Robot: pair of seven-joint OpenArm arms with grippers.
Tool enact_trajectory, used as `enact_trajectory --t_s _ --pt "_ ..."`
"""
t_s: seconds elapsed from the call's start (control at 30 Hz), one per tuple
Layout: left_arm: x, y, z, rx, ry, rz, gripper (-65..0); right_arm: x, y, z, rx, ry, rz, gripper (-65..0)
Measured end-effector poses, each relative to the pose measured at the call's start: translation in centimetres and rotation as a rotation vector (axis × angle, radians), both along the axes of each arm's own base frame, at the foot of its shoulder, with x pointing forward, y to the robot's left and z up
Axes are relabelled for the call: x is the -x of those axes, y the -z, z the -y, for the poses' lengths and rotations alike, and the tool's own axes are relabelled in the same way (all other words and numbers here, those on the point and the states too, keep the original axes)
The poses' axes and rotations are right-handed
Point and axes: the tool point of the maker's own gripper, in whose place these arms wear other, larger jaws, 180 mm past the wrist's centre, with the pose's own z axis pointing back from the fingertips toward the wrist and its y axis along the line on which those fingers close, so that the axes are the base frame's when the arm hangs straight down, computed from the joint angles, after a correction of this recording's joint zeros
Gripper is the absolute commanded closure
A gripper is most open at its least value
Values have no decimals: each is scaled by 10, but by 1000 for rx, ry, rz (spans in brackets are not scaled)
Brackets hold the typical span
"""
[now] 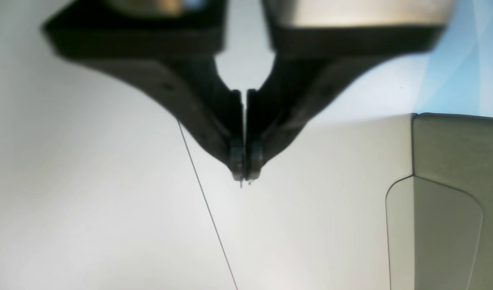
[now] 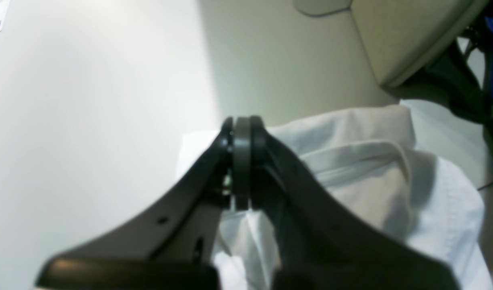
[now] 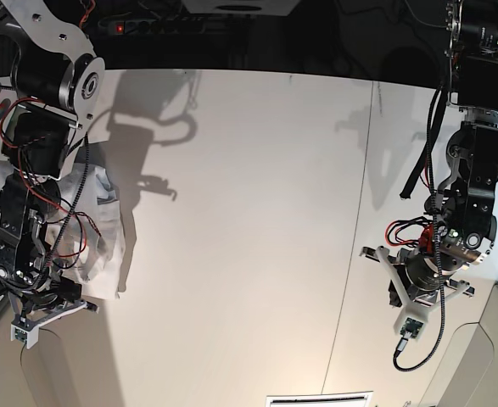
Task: Layout the t-shirt on the table in an organized manner, then fold the t-shirt properly
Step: 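Release the bundle and press it flat with the right gripper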
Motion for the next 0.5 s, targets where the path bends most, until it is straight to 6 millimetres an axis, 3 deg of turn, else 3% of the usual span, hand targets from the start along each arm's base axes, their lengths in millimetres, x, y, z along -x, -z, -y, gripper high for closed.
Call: enact_trajectory --t_s 0.2,0.33,0.5 --pt "1 1 3 24 6 2 0 14 -37 9 66 8 101 0" --pt "1 1 8 60 12 0 0 44 -52 10 107 3 138 0" --pt "9 2 11 55 34 -3 0 97 -46 7 169 -20 121 0"
